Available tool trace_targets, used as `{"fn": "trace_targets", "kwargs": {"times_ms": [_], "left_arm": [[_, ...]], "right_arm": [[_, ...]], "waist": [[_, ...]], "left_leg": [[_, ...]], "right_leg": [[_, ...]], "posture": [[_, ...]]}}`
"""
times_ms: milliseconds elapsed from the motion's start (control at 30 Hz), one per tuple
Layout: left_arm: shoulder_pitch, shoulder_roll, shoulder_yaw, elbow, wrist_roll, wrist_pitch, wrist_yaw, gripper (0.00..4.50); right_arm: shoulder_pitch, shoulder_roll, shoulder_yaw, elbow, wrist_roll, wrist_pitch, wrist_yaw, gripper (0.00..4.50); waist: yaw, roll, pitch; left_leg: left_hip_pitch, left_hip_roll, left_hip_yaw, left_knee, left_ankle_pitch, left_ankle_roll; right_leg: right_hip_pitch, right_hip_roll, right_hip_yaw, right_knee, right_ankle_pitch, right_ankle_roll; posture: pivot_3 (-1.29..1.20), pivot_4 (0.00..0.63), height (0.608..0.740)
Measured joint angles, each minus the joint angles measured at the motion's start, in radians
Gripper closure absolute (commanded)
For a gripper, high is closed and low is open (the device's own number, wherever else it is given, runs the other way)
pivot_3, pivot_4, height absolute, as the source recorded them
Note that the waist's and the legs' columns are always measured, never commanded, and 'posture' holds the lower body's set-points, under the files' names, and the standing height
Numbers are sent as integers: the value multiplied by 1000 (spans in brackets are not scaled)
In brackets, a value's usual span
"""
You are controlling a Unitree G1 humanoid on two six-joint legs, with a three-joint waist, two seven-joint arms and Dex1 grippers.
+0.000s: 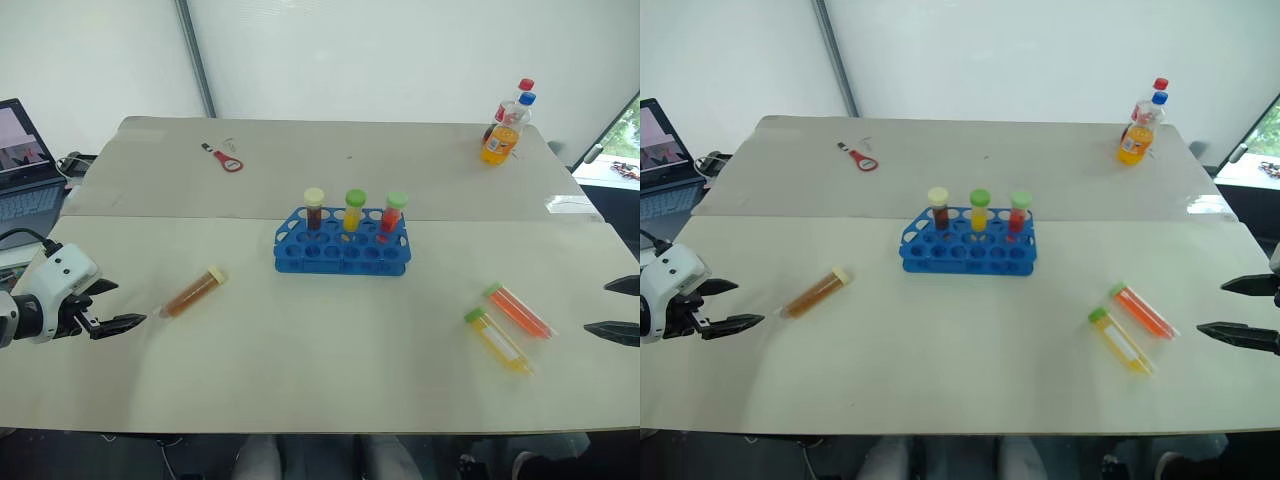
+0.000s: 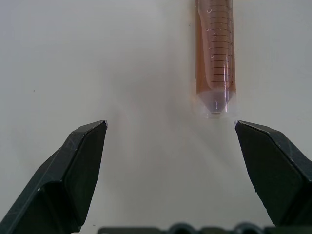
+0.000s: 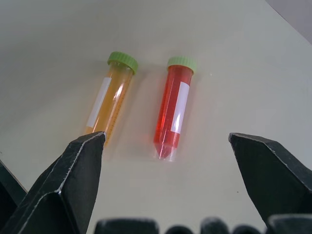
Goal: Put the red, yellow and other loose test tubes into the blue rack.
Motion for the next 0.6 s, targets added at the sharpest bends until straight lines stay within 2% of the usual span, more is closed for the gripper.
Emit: {"fn": "trace_targets", "kwargs": {"times_ms": [433,600], "left_arm": [[39,-2,63,-5,-47,19,-42,37],[-79,-45,23,-230,-166,133,-23,37]], "right_arm": [[0,0,0,35,-11,-9,-2,0],[-29,0,14,36,-16,-27,-8,0]], "waist": [[2,0,0],[6,0,0]], "left_leg": [[0,0,0,0,0,0],[-1,0,0,3,0,0]], "right_leg": [[0,0,0,0,0,0],[1,0,1,0,0,0]], "posture": [[0,150,740],[0,150,740]]}}
